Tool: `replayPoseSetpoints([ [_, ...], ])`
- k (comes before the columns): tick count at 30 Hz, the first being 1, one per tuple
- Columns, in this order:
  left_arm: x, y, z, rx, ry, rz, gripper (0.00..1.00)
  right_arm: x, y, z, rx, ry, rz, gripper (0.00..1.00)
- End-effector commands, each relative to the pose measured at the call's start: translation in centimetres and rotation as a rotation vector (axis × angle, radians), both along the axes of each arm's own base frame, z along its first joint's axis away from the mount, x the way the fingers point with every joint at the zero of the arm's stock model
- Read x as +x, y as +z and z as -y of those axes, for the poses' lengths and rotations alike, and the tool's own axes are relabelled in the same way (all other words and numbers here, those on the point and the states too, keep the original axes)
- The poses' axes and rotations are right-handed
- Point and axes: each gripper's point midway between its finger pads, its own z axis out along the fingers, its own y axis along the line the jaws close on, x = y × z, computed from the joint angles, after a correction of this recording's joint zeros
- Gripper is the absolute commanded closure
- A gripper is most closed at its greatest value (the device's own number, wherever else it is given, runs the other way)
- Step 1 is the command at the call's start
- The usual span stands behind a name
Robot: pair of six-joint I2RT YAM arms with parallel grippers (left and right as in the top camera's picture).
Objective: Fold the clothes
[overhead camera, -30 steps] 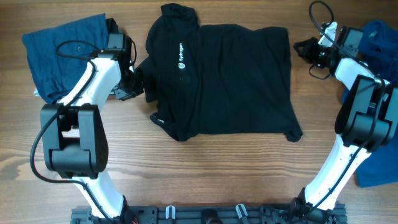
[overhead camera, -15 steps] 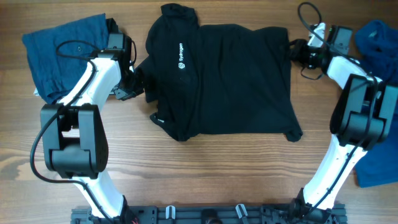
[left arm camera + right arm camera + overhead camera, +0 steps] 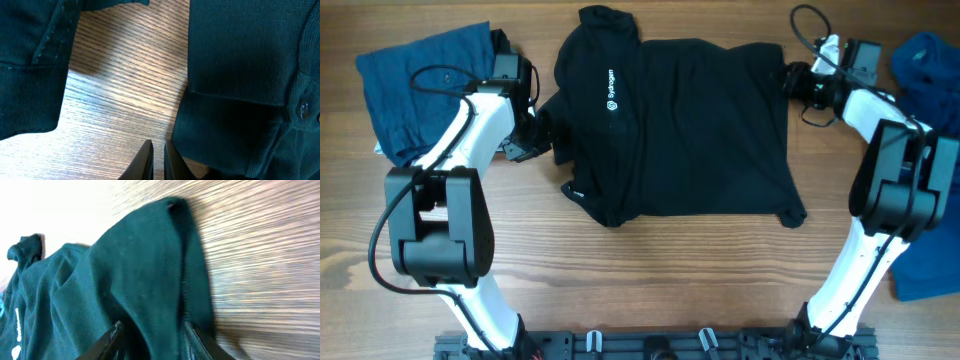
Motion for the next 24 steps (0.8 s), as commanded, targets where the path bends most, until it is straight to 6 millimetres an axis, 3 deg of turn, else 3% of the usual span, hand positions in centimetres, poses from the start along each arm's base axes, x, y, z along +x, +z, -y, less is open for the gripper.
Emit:
replayPoseSetpoints([
  [1,0.0,0.4,-0.1,0.015,-0.019,0.014,0.91,-0.6,0.3,0.1,0.021,0.023,0.001,0.61],
  [4,0.2,0.4,0.0,0.014,-0.019,0.022,0.91,-0.7,0.2,-0.7,0.019,0.040,-0.002,0.61],
  [16,0.2,0.4,0.0,0.014,-0.019,0.021,0.91,-0.5,-1.1,-1.0,-0.121,0.033,-0.025,0.61],
  [23,0.2,0.4,0.0,0.015,-0.019,0.021,0.91,-0.3,-1.0,-3.1,-0.120,0.068,-0.018,0.62],
  [24,0.2,0.4,0.0,0.014,-0.019,0.021,0.91,-0.2,-0.9,-3.4,-0.121,0.074,-0.011,0.67],
])
